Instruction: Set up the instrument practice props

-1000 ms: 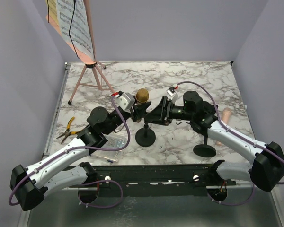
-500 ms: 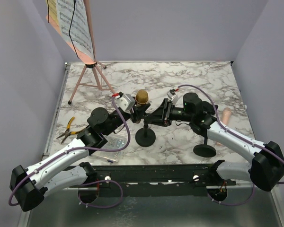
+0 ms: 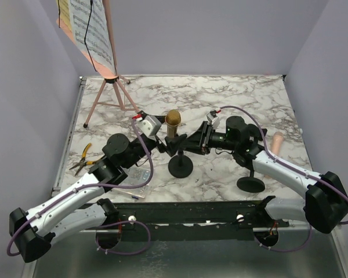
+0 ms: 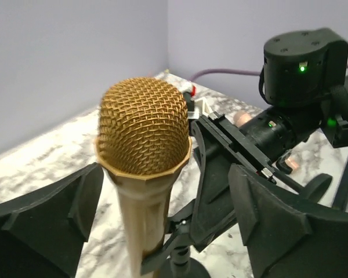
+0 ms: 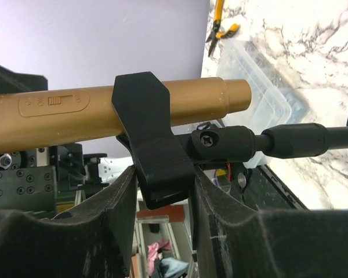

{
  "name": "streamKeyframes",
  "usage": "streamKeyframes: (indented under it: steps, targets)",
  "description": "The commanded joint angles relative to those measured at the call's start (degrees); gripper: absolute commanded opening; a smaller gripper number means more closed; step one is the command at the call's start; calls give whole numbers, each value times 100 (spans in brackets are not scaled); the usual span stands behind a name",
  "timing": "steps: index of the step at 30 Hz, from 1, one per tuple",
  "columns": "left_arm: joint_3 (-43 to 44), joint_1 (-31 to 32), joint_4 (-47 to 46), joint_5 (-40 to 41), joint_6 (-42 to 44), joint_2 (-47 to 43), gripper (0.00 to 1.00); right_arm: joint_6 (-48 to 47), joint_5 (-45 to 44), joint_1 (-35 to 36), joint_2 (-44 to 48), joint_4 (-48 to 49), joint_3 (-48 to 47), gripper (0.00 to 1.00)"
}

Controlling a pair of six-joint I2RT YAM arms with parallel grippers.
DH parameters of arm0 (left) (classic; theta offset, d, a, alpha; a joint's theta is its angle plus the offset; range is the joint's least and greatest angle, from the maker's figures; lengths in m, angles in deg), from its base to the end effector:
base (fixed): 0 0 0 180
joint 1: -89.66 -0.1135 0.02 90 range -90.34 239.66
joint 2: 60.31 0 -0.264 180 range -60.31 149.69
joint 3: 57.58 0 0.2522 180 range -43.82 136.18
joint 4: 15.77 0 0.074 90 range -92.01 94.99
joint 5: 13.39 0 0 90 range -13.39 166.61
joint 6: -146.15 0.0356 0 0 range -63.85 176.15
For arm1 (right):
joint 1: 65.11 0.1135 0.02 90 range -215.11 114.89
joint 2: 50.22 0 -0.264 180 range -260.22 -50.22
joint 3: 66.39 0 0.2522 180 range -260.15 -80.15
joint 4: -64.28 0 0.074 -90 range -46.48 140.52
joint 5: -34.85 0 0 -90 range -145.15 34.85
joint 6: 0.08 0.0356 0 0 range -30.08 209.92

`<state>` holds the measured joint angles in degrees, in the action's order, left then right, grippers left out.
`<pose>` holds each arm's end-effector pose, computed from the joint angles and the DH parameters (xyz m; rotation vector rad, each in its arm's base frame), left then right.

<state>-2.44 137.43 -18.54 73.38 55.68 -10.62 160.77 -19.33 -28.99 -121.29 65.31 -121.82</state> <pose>0.1388 -0.1559 0.3544 0.6326 1.3253 -0.7305 0.2113 0.1800 0.2693 0.1300 2.2250 1.7588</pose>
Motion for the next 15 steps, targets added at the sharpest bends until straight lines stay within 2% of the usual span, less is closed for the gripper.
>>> streamKeyframes:
  steps: [1, 4, 8, 11, 15]
  targets:
    - [386, 32, 415, 603, -47, -613, 99, 272, -103, -261, 96, 924, 120, 0]
    - [349, 31, 508, 954, 21, -1044, 99, 458, -27, -571, 2, 1598, 194, 0]
    - [-16, 35, 421, 1648, 287, -1601, 99, 627, 335, -1109, -620, 2257, -140, 0]
    - [-287, 31, 315, 2009, 333, -1779, 99, 765, 519, -1436, -1317, 2843, -654, 0]
    - [-369, 33, 361, 1846, 379, -1688, 98, 784, 580, -1694, -2340, 3328, -1737, 0]
